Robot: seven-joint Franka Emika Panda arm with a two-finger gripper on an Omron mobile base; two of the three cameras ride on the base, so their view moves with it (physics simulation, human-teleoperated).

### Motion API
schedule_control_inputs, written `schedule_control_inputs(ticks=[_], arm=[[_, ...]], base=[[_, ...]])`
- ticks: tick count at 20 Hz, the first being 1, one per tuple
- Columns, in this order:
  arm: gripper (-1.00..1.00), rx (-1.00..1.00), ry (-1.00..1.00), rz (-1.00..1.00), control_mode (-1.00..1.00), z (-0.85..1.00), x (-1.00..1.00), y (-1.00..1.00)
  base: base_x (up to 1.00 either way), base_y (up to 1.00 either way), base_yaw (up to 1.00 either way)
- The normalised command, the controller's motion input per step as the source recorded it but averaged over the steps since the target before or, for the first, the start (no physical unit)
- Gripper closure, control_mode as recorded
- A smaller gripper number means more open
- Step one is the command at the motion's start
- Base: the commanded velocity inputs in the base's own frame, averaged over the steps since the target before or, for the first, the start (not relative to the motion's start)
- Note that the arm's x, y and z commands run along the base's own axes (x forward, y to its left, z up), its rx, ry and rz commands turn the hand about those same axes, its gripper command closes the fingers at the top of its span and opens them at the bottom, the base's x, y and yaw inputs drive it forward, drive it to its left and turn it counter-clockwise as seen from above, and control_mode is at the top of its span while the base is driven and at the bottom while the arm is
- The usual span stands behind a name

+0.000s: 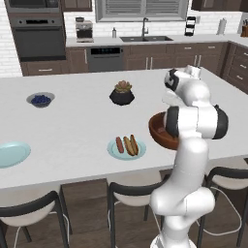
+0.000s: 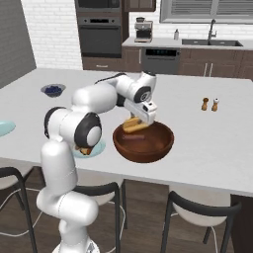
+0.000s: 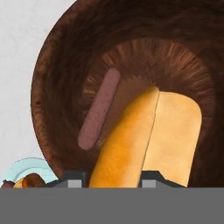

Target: Place one bun and one sausage from the bowl on each plate.

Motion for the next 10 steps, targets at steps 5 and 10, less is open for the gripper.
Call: schedule_control_inputs(ticks=[5, 10], arm=[[1.00, -0.01, 0.00, 0.04, -1.00, 0.49, -0.12, 0.24], [1.00, -0.02, 0.00, 0.03, -1.00, 0.57, -0.11, 0.31]], base=[[0.00, 0.00, 0.00], [0.00, 0.00, 0.00]])
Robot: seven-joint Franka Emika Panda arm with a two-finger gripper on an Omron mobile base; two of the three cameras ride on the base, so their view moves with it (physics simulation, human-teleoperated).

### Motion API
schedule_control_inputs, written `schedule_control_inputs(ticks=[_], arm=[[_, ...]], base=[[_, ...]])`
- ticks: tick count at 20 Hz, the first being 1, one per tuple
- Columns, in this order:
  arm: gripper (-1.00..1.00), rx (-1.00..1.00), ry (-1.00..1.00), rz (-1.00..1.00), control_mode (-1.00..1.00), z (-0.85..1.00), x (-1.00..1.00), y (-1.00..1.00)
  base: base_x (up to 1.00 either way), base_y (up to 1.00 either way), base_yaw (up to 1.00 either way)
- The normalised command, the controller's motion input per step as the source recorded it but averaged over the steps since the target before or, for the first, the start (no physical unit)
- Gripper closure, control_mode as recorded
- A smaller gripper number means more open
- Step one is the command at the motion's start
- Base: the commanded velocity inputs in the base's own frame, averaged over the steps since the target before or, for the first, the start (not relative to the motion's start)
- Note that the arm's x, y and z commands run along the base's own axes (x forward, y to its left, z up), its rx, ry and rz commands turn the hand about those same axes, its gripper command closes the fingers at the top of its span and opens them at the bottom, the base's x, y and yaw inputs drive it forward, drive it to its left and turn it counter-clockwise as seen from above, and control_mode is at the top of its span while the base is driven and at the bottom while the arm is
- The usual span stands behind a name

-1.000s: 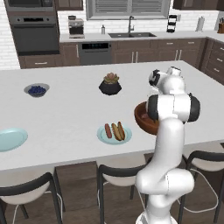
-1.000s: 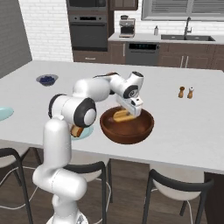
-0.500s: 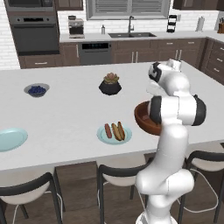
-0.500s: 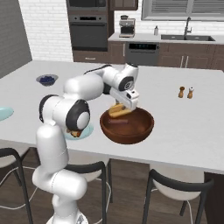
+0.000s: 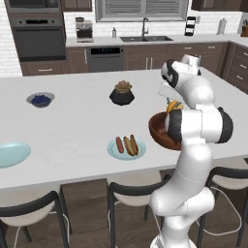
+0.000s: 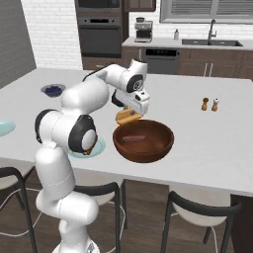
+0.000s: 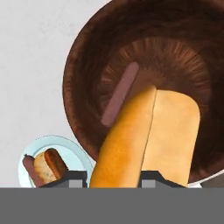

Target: Place one bun and one sausage from the bowl on each plate.

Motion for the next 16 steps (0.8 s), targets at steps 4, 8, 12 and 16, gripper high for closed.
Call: schedule_control_inputs(ticks=[4, 8, 12, 16], arm=[[1.00, -0.02, 0.00, 0.08, -1.00, 0.61, -0.17, 0.24], [1.00, -0.05, 0.00, 0.13, -1.00, 0.53, -0.27, 0.35], [1.00, -0.09, 0.00, 0.15, -1.00, 0.26, -0.40, 0.52], [1.00, -0.10, 0.00, 0.20, -1.00, 0.39, -0.42, 0.61]], base=[[0.00, 0.00, 0.00], [0.00, 0.00, 0.00], [0.00, 0.00, 0.00], [0.00, 0.00, 0.00]])
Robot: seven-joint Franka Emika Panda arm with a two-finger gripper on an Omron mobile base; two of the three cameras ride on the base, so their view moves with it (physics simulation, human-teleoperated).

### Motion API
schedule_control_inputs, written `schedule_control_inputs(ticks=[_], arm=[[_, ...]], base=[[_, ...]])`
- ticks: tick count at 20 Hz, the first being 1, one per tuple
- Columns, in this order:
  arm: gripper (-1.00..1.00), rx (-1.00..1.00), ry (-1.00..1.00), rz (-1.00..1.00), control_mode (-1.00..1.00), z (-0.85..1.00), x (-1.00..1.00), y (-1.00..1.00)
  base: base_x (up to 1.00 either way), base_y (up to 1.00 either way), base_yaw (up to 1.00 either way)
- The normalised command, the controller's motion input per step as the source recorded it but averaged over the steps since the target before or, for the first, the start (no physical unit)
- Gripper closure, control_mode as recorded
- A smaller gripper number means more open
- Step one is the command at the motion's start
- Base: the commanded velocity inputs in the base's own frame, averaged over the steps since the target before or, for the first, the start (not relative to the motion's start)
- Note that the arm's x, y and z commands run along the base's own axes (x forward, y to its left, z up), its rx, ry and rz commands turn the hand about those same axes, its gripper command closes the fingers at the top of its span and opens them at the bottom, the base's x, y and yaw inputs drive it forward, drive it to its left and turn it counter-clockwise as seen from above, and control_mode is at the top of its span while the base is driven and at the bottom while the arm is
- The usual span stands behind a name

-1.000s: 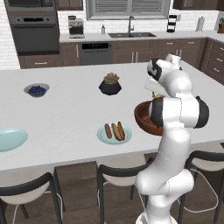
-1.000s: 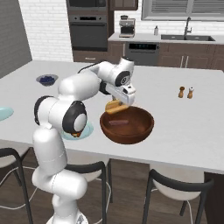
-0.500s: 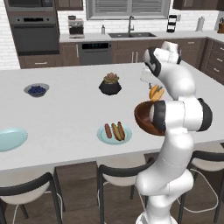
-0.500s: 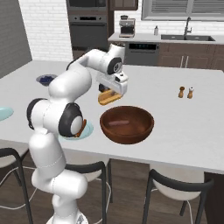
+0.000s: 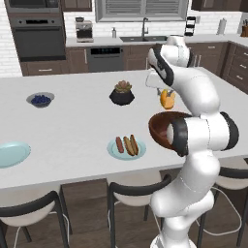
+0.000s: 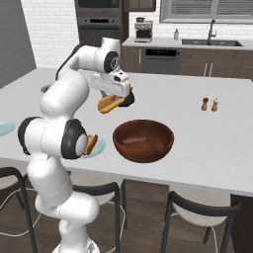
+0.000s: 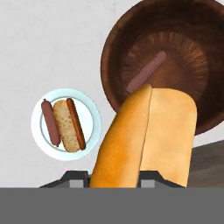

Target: Place one bun and one sausage from the bowl on each plate.

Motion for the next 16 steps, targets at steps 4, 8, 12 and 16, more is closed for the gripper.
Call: schedule_control_inputs(ticks=[4, 8, 12, 16], arm=[[1.00, -0.12, 0.00, 0.20, -1.00, 0.28, -0.41, 0.68], [1.00, -0.13, 0.00, 0.19, -1.00, 0.20, -0.38, 0.74], [1.00, -0.15, 0.00, 0.19, -1.00, 0.20, -0.45, 0.81], [1.00, -0.17, 0.00, 0.20, -1.00, 0.27, -0.47, 0.97]], base=[[0.00, 0.00, 0.00], [0.00, 0.00, 0.00], [0.00, 0.00, 0.00], [0.00, 0.00, 0.00]])
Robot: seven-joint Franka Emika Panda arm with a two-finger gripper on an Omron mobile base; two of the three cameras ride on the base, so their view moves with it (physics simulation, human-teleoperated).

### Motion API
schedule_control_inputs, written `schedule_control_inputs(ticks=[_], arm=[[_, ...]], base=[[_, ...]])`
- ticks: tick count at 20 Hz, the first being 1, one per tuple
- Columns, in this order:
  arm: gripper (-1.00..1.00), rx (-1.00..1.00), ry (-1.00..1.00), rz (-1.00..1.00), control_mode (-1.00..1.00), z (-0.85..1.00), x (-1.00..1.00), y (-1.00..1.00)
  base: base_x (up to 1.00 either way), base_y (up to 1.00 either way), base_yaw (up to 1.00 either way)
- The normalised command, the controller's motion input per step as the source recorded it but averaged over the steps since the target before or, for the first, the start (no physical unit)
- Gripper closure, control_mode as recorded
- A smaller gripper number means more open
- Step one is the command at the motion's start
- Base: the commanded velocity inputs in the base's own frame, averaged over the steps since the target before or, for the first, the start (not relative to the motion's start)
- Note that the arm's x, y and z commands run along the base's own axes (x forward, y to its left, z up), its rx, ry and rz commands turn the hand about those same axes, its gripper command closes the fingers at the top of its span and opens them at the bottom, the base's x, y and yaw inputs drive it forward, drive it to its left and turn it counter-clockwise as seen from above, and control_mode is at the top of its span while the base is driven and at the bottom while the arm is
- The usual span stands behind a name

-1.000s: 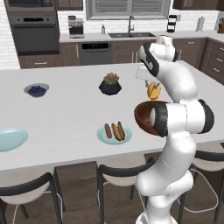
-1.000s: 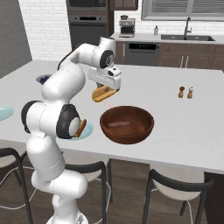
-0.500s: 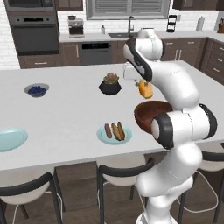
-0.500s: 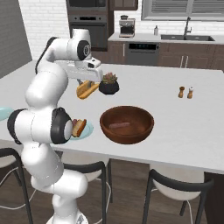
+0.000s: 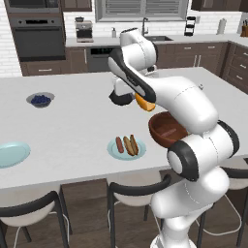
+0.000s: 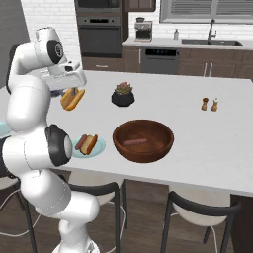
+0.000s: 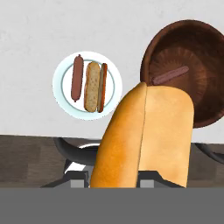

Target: Place one bun and one sausage from the bowl on each plate.

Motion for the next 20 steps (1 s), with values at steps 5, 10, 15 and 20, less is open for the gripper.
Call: schedule_control_inputs(ticks=[5, 10, 15, 20], arm=[[1.00, -0.18, 0.00, 0.20, -1.00, 0.12, -0.62, 0.93], [1.00, -0.19, 0.00, 0.22, -1.00, 0.10, -0.55, 0.96], [1.00, 0.01, 0.00, 0.10, -1.00, 0.14, -0.03, 0.07], [1.00, 0.21, 0.07, -0.02, -1.00, -0.15, 0.46, -0.60]], base=[[0.00, 0.00, 0.00], [0.00, 0.00, 0.00], [0.00, 0.00, 0.00], [0.00, 0.00, 0.00]])
